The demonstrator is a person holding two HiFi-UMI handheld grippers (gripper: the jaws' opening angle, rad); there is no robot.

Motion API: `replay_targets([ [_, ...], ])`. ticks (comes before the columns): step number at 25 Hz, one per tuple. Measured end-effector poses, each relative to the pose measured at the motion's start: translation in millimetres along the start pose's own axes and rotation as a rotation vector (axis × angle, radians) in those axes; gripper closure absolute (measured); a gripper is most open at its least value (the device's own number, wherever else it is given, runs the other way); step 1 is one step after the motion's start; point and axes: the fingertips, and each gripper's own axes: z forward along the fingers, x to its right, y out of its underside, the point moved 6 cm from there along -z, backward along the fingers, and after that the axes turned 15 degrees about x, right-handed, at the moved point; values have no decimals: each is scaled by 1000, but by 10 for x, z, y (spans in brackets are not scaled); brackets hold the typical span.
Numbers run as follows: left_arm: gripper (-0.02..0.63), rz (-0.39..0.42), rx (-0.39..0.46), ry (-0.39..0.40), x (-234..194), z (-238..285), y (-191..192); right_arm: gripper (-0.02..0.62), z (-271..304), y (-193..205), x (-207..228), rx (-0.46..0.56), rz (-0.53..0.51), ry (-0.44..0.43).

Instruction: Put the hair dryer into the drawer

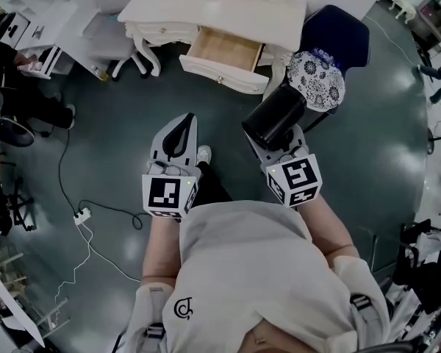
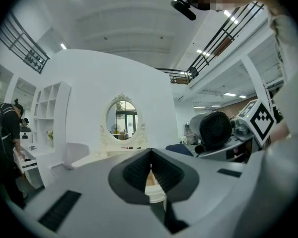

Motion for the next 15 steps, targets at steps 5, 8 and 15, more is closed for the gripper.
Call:
replay_targets([
  [5, 594, -10, 2, 74, -781, 628, 145, 357, 876, 43, 93, -17, -17, 57],
  [8, 594, -14, -5, 125, -1245, 1032, 240, 357, 1387, 61, 190, -28, -1, 112],
  [15, 594, -38, -2, 228, -2027, 1865, 416, 354, 2296, 140, 430, -79, 22, 187],
])
